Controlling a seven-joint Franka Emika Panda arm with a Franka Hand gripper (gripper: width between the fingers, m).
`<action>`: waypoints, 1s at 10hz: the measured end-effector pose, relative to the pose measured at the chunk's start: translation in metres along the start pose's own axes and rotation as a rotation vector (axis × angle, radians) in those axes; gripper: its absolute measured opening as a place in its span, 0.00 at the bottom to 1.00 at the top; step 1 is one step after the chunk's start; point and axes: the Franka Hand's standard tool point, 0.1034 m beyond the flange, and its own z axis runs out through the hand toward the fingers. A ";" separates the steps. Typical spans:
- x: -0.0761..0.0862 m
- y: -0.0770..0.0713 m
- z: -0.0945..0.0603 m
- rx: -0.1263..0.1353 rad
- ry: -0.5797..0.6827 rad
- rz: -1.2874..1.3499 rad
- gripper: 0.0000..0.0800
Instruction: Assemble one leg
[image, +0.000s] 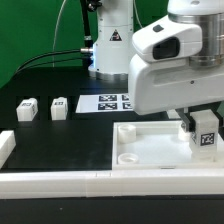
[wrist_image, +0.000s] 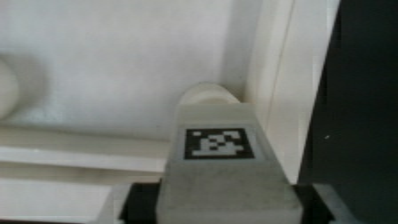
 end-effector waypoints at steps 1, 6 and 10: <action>0.001 0.001 0.000 0.000 0.010 0.120 0.37; -0.001 -0.001 0.001 0.013 0.021 0.711 0.37; -0.001 -0.001 0.001 0.022 0.016 1.199 0.37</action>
Offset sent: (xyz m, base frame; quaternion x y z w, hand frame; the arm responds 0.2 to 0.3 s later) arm -0.0045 -0.0030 0.0006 -0.0123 0.0163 0.2979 0.9544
